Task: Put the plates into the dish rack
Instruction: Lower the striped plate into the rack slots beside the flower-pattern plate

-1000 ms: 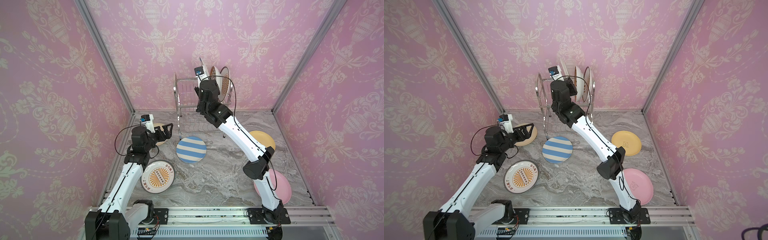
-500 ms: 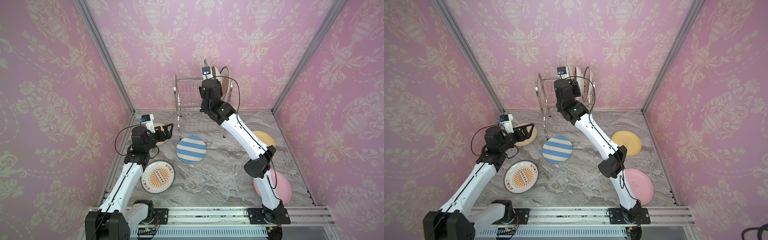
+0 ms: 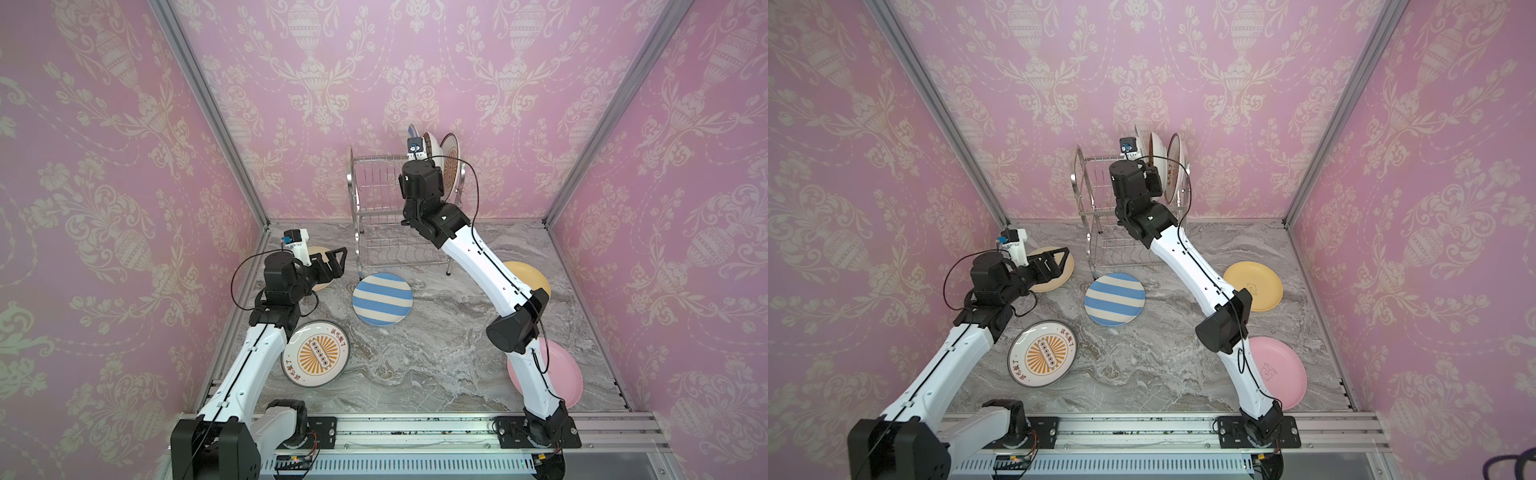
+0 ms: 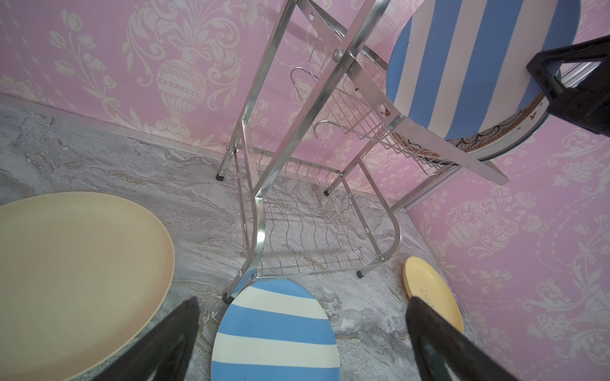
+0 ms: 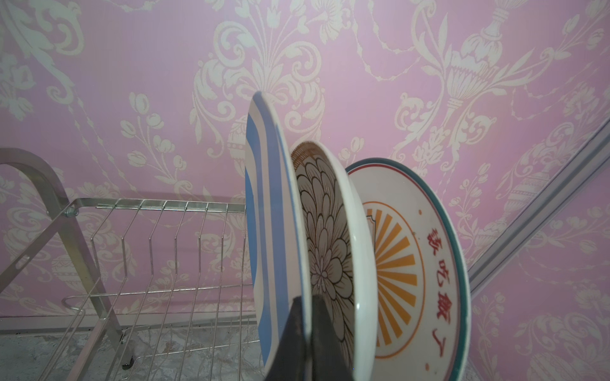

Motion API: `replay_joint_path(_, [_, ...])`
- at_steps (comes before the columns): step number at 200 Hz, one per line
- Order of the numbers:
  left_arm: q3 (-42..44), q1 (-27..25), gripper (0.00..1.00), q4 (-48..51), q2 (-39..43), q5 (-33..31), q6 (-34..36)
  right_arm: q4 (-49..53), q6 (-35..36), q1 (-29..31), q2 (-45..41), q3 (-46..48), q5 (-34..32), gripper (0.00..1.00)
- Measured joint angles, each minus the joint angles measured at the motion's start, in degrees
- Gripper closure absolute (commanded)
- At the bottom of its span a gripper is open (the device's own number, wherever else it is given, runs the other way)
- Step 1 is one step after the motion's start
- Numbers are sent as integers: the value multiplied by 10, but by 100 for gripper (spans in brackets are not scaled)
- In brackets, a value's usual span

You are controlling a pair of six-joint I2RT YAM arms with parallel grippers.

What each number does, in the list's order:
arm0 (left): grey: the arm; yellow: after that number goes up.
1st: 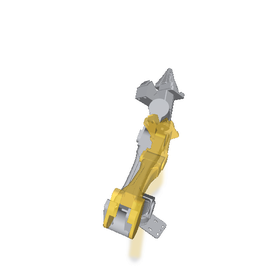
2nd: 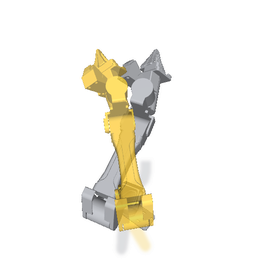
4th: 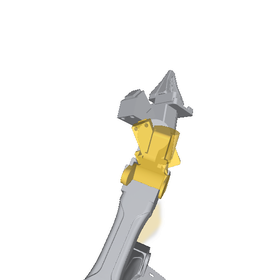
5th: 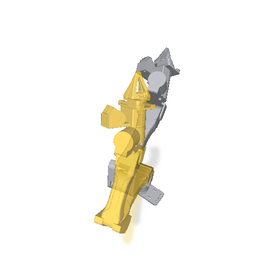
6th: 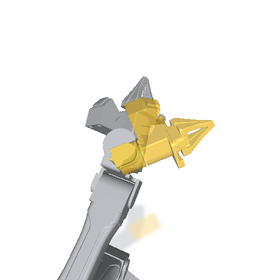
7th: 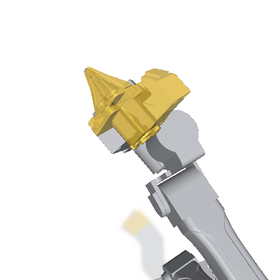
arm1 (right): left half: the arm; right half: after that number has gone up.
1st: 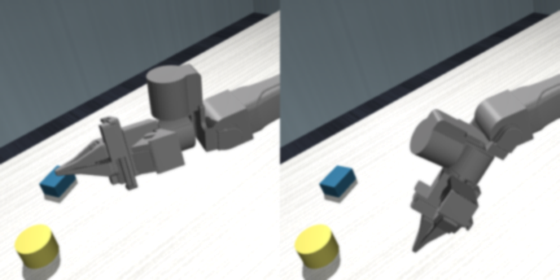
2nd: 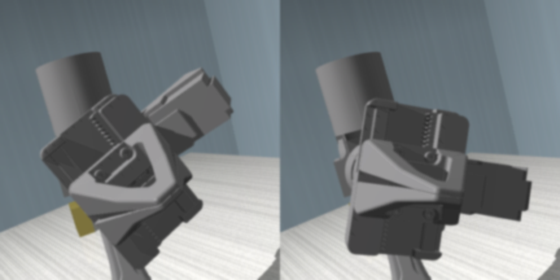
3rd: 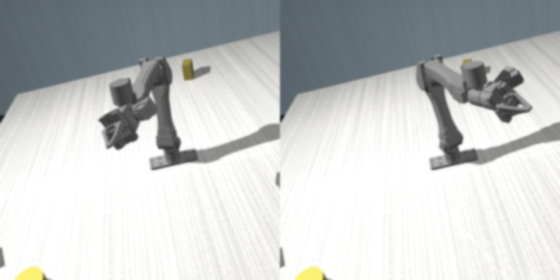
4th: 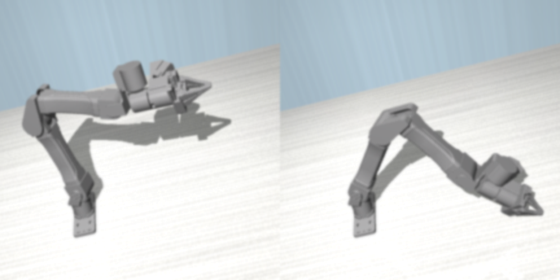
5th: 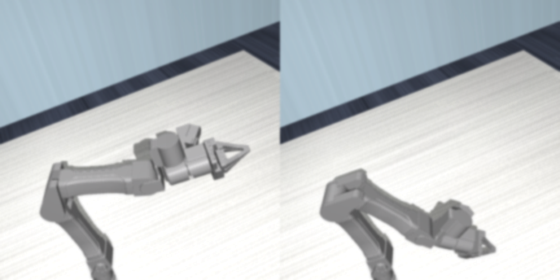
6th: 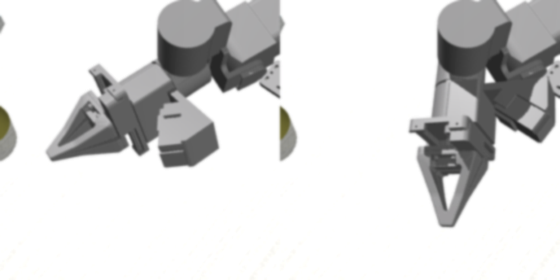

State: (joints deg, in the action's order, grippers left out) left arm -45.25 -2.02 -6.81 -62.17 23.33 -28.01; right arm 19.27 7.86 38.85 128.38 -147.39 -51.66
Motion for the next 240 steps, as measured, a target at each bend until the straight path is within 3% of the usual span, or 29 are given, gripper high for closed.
replay_joint_path(82, [0,0,1,0,0,0,0,8,-49,-9,1,14,9,100])
replay_joint_path(98, [0,0,1,0,0,0,0,8,-54,-9,1,16,9,87])
replay_joint_path(126, [0,0,1,0,0,0,0,9,-62,-9,1,19,17,79])
replay_joint_path(196, [0,0,1,0,0,0,0,10,-40,-8,1,17,24,75])
replay_joint_path(240, [0,0,1,0,0,4,-3,8,11,8,-5,7,21,61])
